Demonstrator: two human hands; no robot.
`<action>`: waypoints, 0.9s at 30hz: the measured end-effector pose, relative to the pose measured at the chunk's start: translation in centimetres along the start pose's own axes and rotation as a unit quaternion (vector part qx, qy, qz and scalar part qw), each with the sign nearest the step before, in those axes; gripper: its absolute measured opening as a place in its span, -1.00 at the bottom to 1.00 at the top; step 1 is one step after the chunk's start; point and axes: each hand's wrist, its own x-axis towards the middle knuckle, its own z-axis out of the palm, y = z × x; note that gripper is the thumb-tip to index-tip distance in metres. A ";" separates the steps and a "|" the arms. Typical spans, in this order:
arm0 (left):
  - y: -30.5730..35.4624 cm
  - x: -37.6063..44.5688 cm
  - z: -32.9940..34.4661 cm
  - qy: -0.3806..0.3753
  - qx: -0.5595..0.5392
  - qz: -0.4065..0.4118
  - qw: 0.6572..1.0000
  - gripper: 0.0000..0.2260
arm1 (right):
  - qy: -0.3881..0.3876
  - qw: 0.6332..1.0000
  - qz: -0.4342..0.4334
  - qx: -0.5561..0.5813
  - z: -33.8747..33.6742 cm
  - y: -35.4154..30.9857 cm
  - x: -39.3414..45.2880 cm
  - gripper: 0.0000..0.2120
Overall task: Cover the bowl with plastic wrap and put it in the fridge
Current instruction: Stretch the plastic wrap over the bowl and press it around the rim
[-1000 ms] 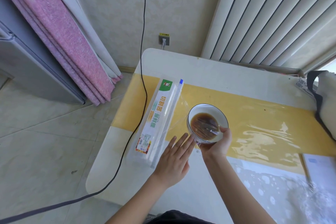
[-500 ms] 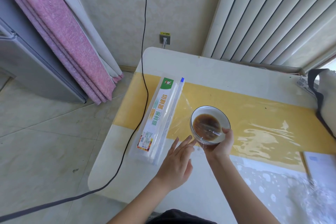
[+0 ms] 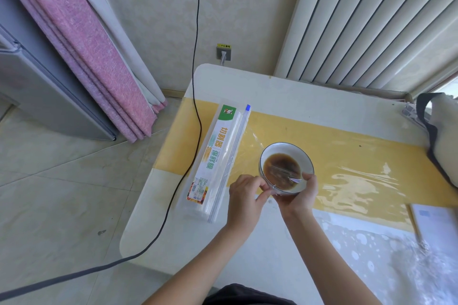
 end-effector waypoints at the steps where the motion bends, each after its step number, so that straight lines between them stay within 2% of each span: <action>1: -0.1 0.3 -0.3 -0.017 -0.010 0.005 1.000 -0.81 | -0.003 1.000 -0.003 -0.006 -0.1 -0.1 0.0 -0.72; 5: -0.6 1.3 -1.5 -0.094 -0.038 -0.035 0.994 -0.75 | -0.002 0.999 -0.005 -0.037 -0.3 0.1 0.1 -0.64; 9: -0.5 2.3 -2.3 -0.098 -0.009 -0.089 0.991 -0.45 | 0.008 0.999 0.004 -0.040 -0.3 0.0 -0.1 -0.67; 12: -0.3 3.0 -2.8 -0.030 0.074 -0.030 0.996 -0.30 | -0.004 0.999 0.006 -0.032 -0.5 -0.4 0.0 -0.72; 14: -0.4 3.5 -2.8 -0.003 0.137 0.022 0.990 -0.10 | -0.014 0.999 0.005 -0.035 -0.7 -0.7 0.0 -0.69; 15: -0.3 3.9 -2.8 -0.031 0.152 0.024 0.988 0.06 | -0.020 0.999 0.004 -0.039 -0.8 -0.8 -0.1 -0.69; 17: -0.3 4.7 -2.9 -0.138 0.153 0.015 0.978 0.30 | -0.031 0.998 0.003 -0.048 -1.0 -1.0 -0.1 -0.70; 19: -0.8 5.4 -2.7 -0.243 0.122 0.027 0.962 0.31 | -0.038 0.997 0.003 -0.063 -1.2 -1.2 -0.3 -0.71; 21: -1.4 5.4 -2.5 -0.297 0.045 0.013 0.954 0.24 | -0.045 0.996 0.005 -0.075 -1.3 -1.4 -0.4 -0.66; 23: -1.8 5.3 -2.2 -0.313 -0.003 -0.014 0.950 0.21 | -0.054 0.995 0.003 -0.087 -1.2 -1.5 -0.5 -0.62; 27: -2.5 5.3 -1.5 -0.320 0.016 -0.010 0.947 0.23 | -0.053 0.994 -0.008 -0.097 -0.8 -1.8 -0.4 -0.76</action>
